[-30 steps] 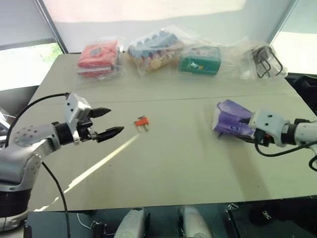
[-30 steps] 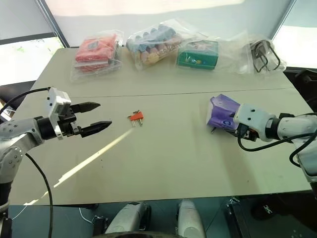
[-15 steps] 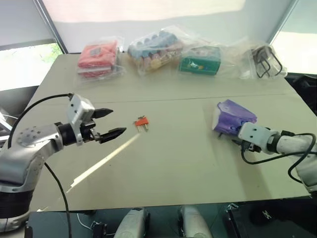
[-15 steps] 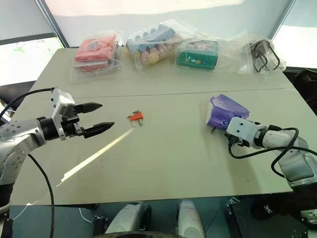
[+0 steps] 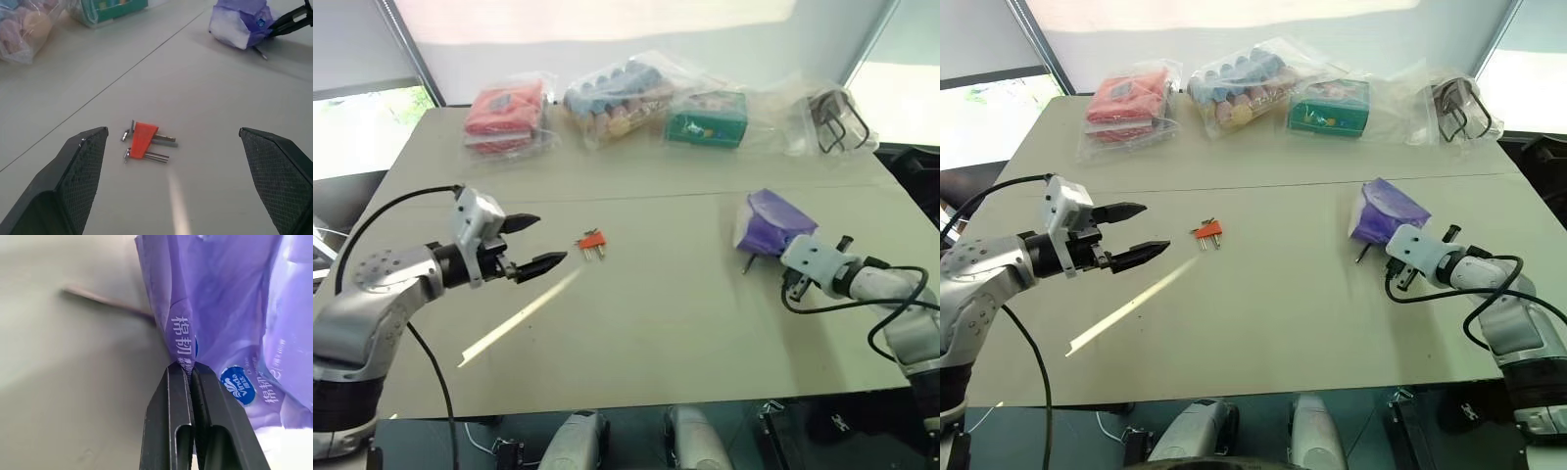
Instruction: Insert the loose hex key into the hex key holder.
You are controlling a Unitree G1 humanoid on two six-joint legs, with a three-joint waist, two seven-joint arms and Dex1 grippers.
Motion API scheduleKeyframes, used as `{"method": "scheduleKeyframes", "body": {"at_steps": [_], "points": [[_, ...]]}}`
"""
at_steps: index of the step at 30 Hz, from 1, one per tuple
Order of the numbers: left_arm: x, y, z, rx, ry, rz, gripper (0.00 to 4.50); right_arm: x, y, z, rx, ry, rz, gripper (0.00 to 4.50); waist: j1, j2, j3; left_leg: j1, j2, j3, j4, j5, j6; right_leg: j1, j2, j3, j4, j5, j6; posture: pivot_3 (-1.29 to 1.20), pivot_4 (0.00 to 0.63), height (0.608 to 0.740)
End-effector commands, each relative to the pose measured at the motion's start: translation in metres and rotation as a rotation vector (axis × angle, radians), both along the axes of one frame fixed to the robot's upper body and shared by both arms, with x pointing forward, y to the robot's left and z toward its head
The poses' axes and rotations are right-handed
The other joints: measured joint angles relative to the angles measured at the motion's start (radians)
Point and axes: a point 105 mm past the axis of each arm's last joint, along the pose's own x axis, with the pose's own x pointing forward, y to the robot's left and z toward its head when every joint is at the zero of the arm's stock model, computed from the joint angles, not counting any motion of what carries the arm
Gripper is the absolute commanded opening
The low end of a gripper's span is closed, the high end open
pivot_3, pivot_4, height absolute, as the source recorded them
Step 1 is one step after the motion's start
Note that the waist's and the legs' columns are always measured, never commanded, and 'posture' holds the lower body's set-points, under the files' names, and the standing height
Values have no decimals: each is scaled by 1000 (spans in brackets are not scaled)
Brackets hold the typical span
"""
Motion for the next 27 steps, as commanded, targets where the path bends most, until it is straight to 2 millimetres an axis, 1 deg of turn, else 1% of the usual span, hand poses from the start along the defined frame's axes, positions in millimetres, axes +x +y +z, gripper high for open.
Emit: {"method": "scheduleKeyframes", "body": {"at_steps": [1,2,4,5,6,10,13,17,20,24,26,27], "points": [[1,-5,10,11,-54,-16,4500,13,-33,40,32,-260,-243,42,0,0,0,0,0,0,0,1,-1,0,0,0,0,0,0,0,150,740],[2,-6,10,12,-56,-19,4500,14,-45,47,59,-330,-340,42,0,0,0,0,0,0,0,1,-1,0,0,0,0,0,0,0,150,740],[4,-8,9,18,-61,-26,4500,10,-65,53,60,-424,-484,42,2,0,0,0,0,0,0,1,-2,0,0,0,0,0,0,0,150,740],[5,-9,9,20,-63,-29,4500,7,-72,53,52,-449,-534,42,4,0,0,0,0,0,0,1,-2,0,0,0,0,0,0,0,150,740],[5,-9,9,21,-64,-30,4500,5,-76,52,44,-458,-557,42,4,0,0,0,-1,0,0,1,-2,0,0,0,0,0,0,0,150,740],[7,-12,9,23,-71,-40,4500,-10,-101,33,61,-444,-745,42,-1,0,0,0,-1,0,0,1,-2,0,0,0,0,0,0,0,150,740],[8,-13,9,22,-72,-41,4500,-21,-120,24,110,-438,-880,42,-4,1,0,0,-1,1,0,1,-2,0,0,1,0,0,0,0,150,740],[8,-14,6,24,-67,-43,4500,-31,-140,23,119,-446,-980,42,-8,1,-1,0,-1,1,0,1,-2,0,0,1,1,0,0,0,150,740],[7,-15,6,25,-67,-43,4500,-36,-151,21,128,-434,-1028,42,-17,1,-1,0,-1,1,0,1,-1,0,0,1,1,0,0,0,150,740],[8,-14,3,33,-68,-39,4500,-36,-153,15,179,-393,-1024,42,-24,1,-1,0,0,1,-1,1,-1,0,0,1,1,0,0,0,150,740],[8,-14,2,35,-68,-37,4500,-34,-149,13,216,-379,-1006,627,-25,1,-1,1,0,1,-1,-1,2,0,1,1,1,0,0,0,150,740],[8,-14,2,34,-68,-37,4500,-33,-148,13,229,-379,-998,1012,-25,1,-1,1,0,1,-1,-1,2,0,1,1,1,0,0,0,150,740]]}}
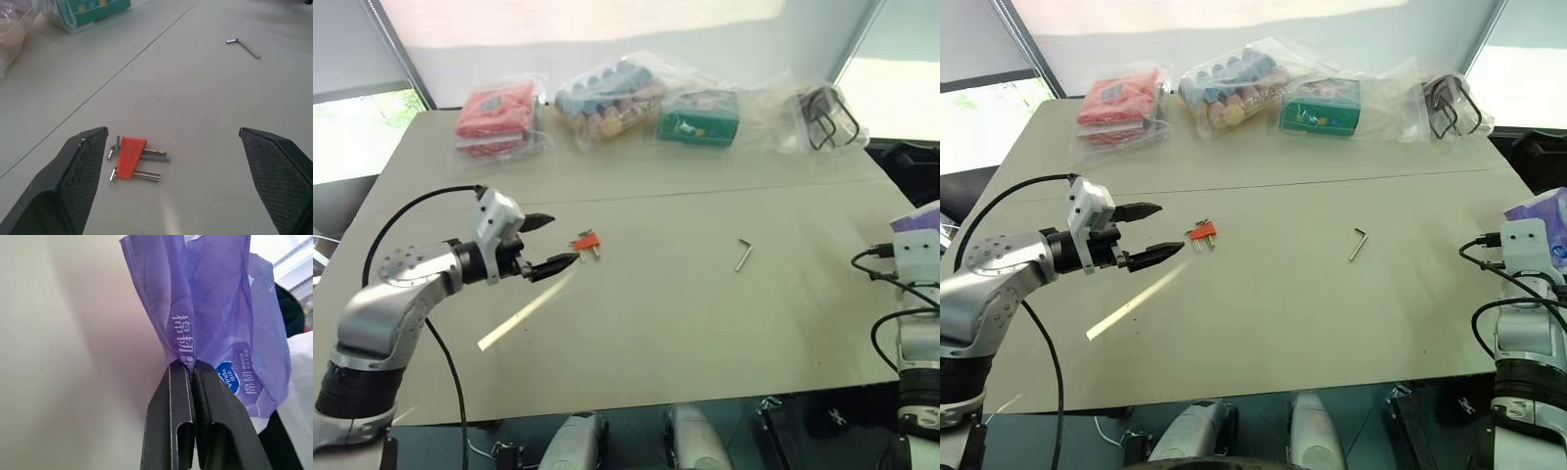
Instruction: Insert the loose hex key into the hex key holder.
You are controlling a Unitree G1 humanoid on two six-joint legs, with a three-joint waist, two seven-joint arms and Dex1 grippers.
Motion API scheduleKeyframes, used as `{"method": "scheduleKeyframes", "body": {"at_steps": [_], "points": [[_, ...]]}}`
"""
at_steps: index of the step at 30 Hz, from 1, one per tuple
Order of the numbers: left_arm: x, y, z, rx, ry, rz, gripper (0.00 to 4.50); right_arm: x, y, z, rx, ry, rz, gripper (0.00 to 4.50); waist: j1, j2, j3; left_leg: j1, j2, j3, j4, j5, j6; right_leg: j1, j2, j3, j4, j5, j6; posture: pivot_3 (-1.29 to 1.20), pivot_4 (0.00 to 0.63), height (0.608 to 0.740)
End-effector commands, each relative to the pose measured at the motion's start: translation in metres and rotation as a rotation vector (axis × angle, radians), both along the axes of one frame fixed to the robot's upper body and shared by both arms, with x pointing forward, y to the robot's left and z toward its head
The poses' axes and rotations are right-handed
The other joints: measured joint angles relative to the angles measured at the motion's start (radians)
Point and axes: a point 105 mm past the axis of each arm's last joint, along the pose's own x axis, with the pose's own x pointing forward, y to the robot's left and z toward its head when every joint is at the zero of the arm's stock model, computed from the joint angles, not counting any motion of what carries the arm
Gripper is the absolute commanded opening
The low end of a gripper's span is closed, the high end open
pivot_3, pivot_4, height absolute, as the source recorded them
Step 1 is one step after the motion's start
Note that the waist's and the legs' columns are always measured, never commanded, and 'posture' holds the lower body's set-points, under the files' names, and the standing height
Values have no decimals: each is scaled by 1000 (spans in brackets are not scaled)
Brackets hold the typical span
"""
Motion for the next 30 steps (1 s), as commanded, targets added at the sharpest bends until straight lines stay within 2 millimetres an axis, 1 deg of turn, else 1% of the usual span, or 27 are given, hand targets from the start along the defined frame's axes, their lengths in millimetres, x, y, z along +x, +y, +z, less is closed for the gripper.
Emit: {"method": "scheduleKeyframes", "body": {"at_steps": [1,3,5,6,7,9,10,11,12,13,16,17,18,19,22,23,25,28,30], "points": [[-1,0,6,1,-38,-3,4500,1,-2,14,20,-55,11,1457,0,0,0,0,0,0,0,0,0,0,0,0,0,0,0,0,150,740],[-1,0,6,1,-38,-2,4500,3,-1,17,23,-66,24,2548,0,0,0,0,0,0,0,0,0,0,0,0,0,0,0,0,150,740],[-2,0,5,2,-36,-2,4500,7,5,21,43,-98,60,3611,1,0,0,0,0,0,0,0,0,0,0,0,0,0,0,0,150,740],[-2,1,5,2,-36,-2,4500,12,14,26,59,-133,111,4158,1,0,0,0,0,0,0,0,0,0,0,0,0,0,0,0,150,740],[-2,1,5,1,-36,-1,4500,17,25,31,65,-163,172,4461,1,0,0,0,0,0,0,0,0,0,0,0,0,0,0,0,150,740],[-1,1,6,-3,-36,0,4500,27,49,44,41,-209,304,4461,0,0,0,0,0,0,0,0,1,0,0,0,0,0,0,0,150,740],[0,1,6,-8,-37,0,4500,33,70,46,89,-226,409,4461,-1,0,0,0,0,0,0,0,1,0,0,0,0,0,0,0,150,740],[0,1,7,-14,-37,0,4500,38,93,46,193,-244,502,4461,-3,0,0,0,0,0,0,0,1,0,0,0,0,0,0,0,150,740],[0,0,7,-17,-37,0,4500,41,112,49,278,-269,577,4461,-4,0,0,0,1,0,0,0,1,0,1,0,0,0,0,0,150,740],[0,0,7,-18,-37,-1,4500,42,134,54,321,-268,683,4461,-4,0,0,0,1,0,0,-1,1,0,1,0,0,0,0,0,150,740],[1,0,8,-30,-34,3,4500,40,185,64,381,-217,943,4461,1,1,0,0,1,0,0,-1,1,0,1,0,0,0,0,0,150,740],[1,0,8,-36,-32,7,4500,39,198,66,410,-198,1007,4461,5,0,0,0,1,0,0,-1,1,0,0,0,0,0,0,0,150,740],[1,1,9,-46,-29,14,4500,36,218,66,447,-161,1106,4461,6,0,0,0,0,-1,0,-1,1,0,0,0,0,0,0,0,150,740],[1,2,9,-56,-25,21,4500,34,233,66,469,-129,1185,4461,6,0,0,0,0,-1,1,-1,2,0,0,0,0,0,0,0,150,740],[0,8,7,-77,-4,58,4500,38,281,55,552,-15,1396,4461,2,0,0,0,0,-1,1,-1,2,0,-1,0,0,0,0,0,150,740],[0,11,5,-77,2,70,4500,41,292,51,559,15,1443,4461,-3,0,0,0,0,-1,1,-1,2,0,0,0,0,0,0,0,150,740],[0,13,3,-76,9,87,4500,46,307,46,553,52,1496,4461,-2,0,0,0,1,-1,0,-1,2,0,0,-1,0,0,0,0,150,740],[-3,24,-4,-64,28,142,4500,70,346,29,528,97,1578,4461,-8,0,0,0,1,0,0,0,0,-1,0,-1,0,0,0,0,150,740],[-6,30,-8,-44,35,171,4500,83,363,23,491,102,1588,4461,-8,0,1,0,1,0,0,1,-2,-3,0,-1,1,0,0,0,150,740]]}}
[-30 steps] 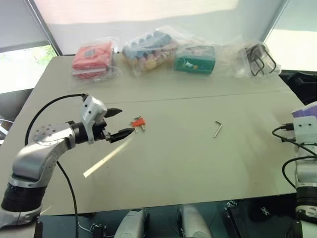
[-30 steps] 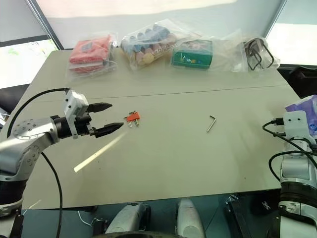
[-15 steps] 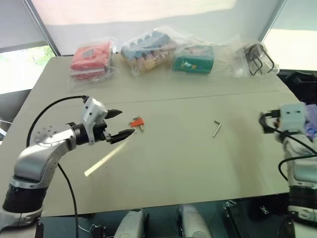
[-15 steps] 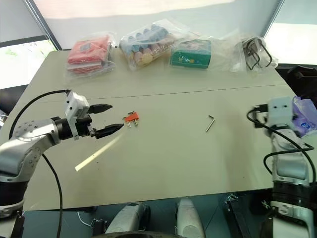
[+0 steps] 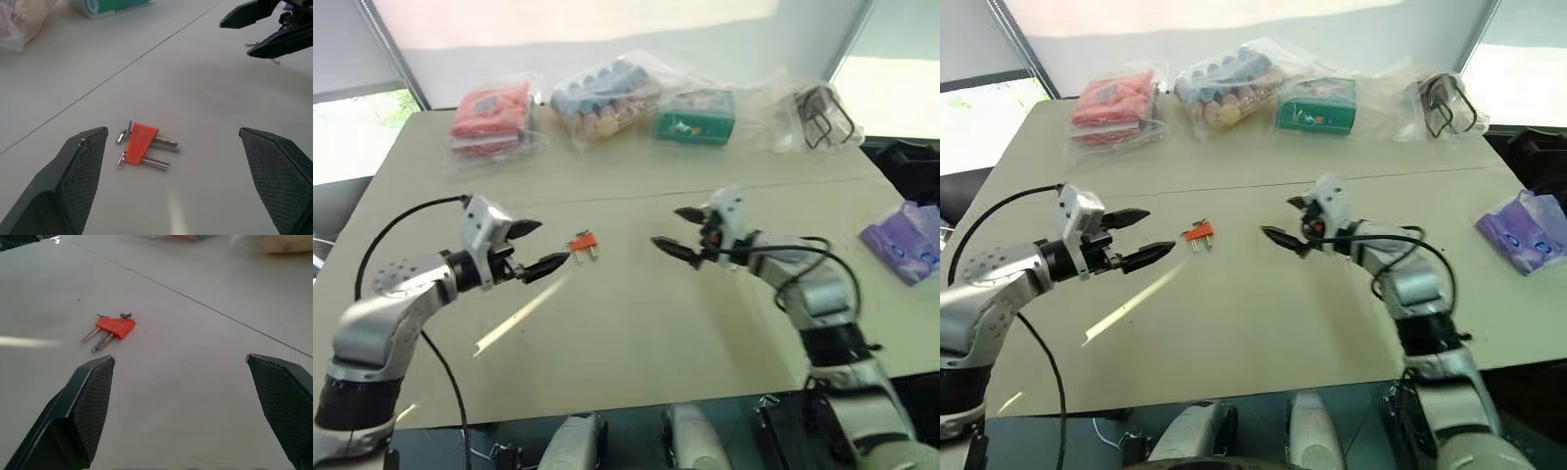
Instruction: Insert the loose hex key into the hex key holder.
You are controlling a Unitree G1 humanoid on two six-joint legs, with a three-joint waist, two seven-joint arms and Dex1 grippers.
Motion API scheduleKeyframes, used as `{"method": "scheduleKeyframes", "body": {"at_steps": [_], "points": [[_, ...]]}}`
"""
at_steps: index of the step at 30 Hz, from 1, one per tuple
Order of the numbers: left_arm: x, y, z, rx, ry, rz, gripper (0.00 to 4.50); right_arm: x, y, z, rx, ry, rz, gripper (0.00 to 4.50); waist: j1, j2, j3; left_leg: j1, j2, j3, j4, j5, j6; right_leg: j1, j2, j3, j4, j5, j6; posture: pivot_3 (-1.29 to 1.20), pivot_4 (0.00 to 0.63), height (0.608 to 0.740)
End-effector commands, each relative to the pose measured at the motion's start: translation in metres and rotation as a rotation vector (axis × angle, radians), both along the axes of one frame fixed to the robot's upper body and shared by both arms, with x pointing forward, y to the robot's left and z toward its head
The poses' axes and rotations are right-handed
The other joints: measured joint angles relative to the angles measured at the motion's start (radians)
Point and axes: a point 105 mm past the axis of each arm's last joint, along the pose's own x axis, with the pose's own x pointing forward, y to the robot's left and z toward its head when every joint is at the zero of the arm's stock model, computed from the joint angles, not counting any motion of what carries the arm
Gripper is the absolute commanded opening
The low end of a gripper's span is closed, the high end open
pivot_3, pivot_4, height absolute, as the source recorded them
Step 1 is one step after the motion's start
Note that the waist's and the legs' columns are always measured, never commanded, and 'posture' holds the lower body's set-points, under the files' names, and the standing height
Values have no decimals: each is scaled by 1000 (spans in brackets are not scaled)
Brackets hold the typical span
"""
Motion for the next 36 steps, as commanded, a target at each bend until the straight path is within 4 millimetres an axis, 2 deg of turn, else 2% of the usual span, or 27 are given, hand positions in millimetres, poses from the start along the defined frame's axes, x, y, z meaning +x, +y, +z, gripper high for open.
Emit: {"method": "scheduleKeyframes", "body": {"at_steps": [1,4,10,14,18,29,36], "points": [[-4,11,7,44,-45,53,4500,21,25,-2,-65,-98,13,4461,1,0,0,0,0,0,0,0,-1,-1,0,0,0,0,0,0,150,740],[-4,24,2,62,-44,130,4500,38,44,-10,-121,-145,-16,4461,7,0,0,-1,-1,0,0,1,-1,-1,0,0,1,0,0,0,150,740],[1,47,-7,98,-67,273,4500,39,70,-24,-213,-216,47,4461,4,0,0,-1,-1,-1,0,1,-1,-1,-1,-1,1,0,0,0,150,740],[0,47,-8,97,-75,284,4500,31,79,-33,-272,-254,120,4461,-2,0,0,-1,-1,-1,0,1,-2,-2,0,-1,2,0,0,0,150,740],[1,47,-7,98,-83,288,4500,29,84,-34,-273,-270,131,4461,-15,0,0,0,-1,-2,0,1,-2,-2,0,-1,3,0,0,0,150,740],[4,50,0,98,-116,313,4500,14,119,-35,-225,-261,199,4461,-25,0,0,0,-1,-1,-1,0,-4,-8,0,-1,14,0,0,0,150,740],[-1,54,3,103,-125,337,4500,6,140,-40,-228,-225,244,4461,-25,0,0,0,-1,-1,-1,0,-4,-8,0,-1,14,0,0,0,150,740]]}}
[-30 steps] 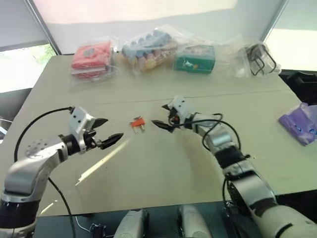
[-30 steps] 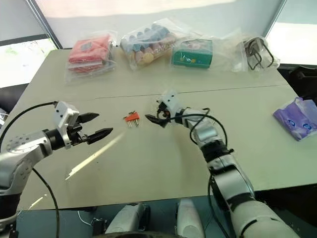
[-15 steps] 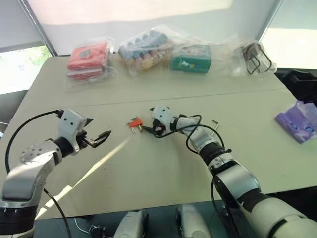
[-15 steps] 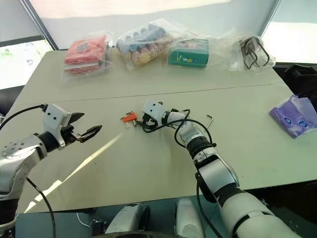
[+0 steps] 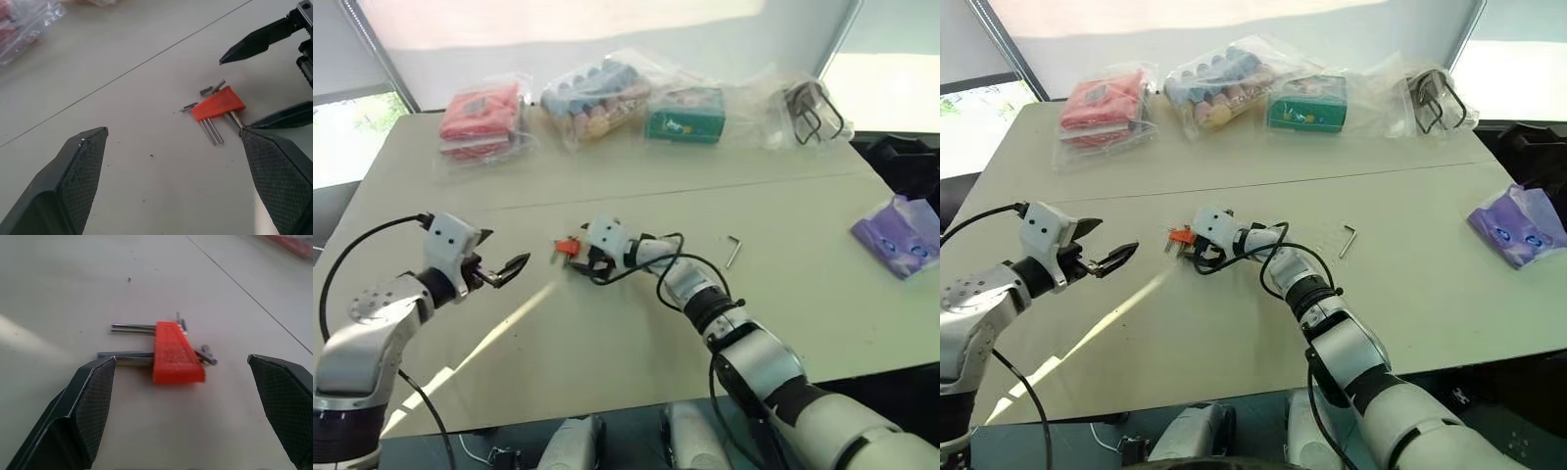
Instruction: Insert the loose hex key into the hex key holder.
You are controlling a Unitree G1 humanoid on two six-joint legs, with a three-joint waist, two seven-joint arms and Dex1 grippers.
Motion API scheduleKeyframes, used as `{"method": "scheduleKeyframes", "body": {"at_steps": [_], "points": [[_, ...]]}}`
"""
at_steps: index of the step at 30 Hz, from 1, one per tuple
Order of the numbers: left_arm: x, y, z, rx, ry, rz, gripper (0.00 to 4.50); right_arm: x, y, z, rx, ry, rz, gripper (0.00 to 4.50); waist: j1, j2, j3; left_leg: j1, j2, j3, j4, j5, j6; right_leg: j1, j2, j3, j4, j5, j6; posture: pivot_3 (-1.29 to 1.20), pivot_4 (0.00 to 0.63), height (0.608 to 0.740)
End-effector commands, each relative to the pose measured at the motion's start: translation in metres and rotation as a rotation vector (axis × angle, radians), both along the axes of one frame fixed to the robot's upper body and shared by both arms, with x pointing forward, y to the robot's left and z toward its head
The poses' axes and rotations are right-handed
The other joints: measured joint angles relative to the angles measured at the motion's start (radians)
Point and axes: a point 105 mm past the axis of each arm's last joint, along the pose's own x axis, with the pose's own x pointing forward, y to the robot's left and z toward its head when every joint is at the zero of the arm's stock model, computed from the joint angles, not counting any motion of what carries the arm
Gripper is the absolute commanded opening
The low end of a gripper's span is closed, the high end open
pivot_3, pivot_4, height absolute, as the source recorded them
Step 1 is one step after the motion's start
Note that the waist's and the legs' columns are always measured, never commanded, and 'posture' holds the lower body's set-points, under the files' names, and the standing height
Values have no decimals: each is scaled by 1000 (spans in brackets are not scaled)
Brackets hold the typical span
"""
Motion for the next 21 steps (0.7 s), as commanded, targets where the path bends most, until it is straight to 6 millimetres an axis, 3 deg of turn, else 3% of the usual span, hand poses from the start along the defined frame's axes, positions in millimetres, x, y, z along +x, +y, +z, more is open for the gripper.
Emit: {"method": "scheduleKeyframes", "body": {"at_steps": [1,4,11,21], "points": [[-4,5,16,16,-69,23,4500,0,8,5,-13,-3,12,4461,1,0,0,0,0,0,0,0,0,0,0,0,0,0,0,0,150,740],[-5,6,17,16,-74,29,4500,8,-1,-3,-55,34,-49,4461,3,0,0,0,0,0,0,0,0,1,0,0,0,0,0,0,150,740],[-4,2,15,12,-72,19,4500,21,-26,0,-46,104,-128,4461,10,0,0,1,0,-1,1,0,-1,2,0,0,0,0,0,0,150,740],[4,-4,16,13,-76,-10,4500,11,-44,1,-69,226,-85,4461,7,0,0,1,-1,-2,1,0,-1,3,0,-1,0,0,0,0,150,740]]}}
